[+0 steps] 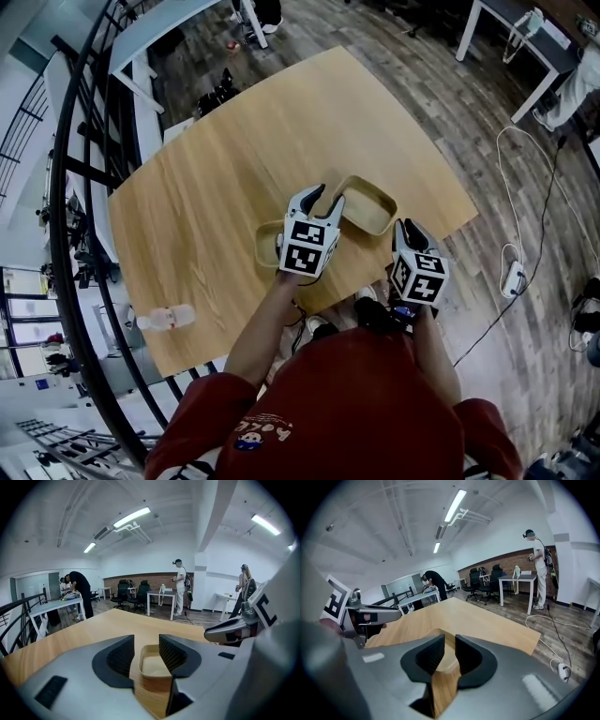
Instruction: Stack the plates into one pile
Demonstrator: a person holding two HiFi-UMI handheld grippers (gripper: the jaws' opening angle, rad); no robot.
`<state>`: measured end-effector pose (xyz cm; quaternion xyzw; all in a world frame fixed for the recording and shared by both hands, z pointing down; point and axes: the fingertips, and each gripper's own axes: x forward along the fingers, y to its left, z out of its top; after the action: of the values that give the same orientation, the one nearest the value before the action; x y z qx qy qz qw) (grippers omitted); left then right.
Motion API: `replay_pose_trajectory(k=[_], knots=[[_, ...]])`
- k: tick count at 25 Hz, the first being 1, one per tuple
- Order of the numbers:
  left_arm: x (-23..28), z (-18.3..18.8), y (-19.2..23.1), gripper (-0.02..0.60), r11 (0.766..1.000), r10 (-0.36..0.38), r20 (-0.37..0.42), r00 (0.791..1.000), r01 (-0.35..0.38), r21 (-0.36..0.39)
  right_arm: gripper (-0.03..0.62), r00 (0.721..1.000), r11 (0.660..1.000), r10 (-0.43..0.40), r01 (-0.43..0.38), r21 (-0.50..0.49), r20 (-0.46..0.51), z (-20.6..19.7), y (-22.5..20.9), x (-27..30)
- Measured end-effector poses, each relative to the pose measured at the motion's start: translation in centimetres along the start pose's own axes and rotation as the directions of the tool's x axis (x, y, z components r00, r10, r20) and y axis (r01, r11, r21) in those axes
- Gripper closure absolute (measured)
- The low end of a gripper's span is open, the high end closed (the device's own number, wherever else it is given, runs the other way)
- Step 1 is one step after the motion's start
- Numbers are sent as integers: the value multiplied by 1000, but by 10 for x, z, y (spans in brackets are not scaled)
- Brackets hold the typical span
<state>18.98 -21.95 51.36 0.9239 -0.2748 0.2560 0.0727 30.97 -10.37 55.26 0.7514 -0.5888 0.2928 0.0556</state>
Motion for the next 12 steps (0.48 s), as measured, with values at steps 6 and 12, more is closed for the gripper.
replay_pose_trajectory(k=[6, 12], knots=[[31, -15, 3, 420, 999, -28, -122, 992, 32, 29, 487, 996, 996, 19, -12, 90, -84, -20, -4, 20], [62, -37, 1, 414, 992, -89, -273, 958, 111, 65, 485, 983, 972, -5, 48, 228, -185, -44, -12, 37]])
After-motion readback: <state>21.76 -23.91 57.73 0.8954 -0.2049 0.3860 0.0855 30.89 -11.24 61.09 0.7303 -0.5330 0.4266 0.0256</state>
